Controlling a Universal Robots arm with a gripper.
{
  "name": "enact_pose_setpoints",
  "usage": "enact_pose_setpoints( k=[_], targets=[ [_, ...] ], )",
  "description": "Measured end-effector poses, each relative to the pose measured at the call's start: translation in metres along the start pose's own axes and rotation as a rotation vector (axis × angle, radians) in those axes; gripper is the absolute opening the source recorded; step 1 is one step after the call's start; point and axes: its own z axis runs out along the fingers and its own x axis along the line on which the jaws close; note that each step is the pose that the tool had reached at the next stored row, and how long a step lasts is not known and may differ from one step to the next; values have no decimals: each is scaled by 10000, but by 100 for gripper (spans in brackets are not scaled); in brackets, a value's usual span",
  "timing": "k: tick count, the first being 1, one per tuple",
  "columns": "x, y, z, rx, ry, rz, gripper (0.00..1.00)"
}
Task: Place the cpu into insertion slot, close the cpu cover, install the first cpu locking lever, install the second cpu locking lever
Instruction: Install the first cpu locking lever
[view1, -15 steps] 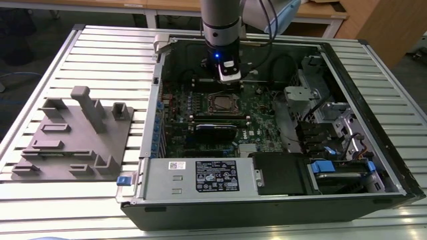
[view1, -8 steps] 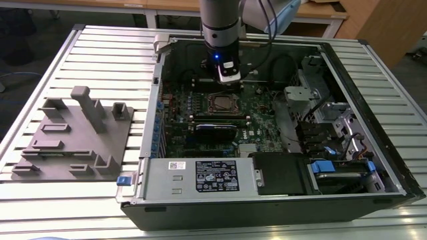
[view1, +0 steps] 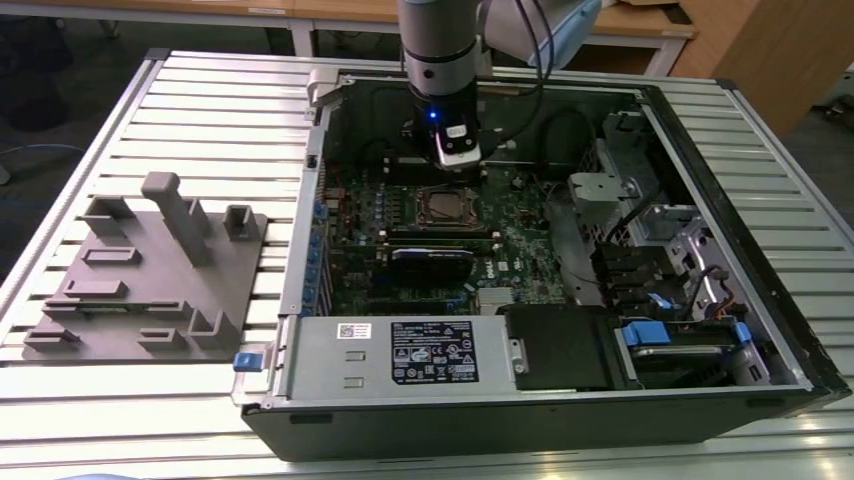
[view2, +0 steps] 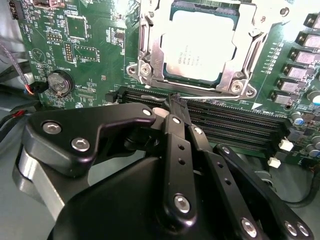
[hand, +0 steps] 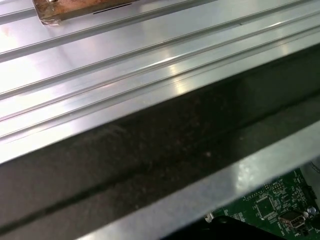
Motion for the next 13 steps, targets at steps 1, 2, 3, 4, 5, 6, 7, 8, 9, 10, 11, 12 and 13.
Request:
enact_pose_setpoints(
  k=[1,2,3,4,5,6,7,8,9,10,11,12,13],
  targets=[
    [2,3,2,0,-2,1,10],
    [4,8,2,1,-2,2,10],
    [6,12,3,2,-1,2,10],
    [8,16,3,2,-1,3,10],
    [8,17,3,2,0,3,10],
    [8,17,4,2,0,2,10],
    [8,18,4,2,0,1,10],
    [8,18,4,1,-1,2,10],
    [9,18,6,1,-4,2,10],
    [9,17,8,-3,-11,2,10],
    [10,17,11,-11,-31,1,10],
    [11,16,14,-20,-52,-1,10],
    [11,15,17,-31,-78,-5,10]
  ],
)
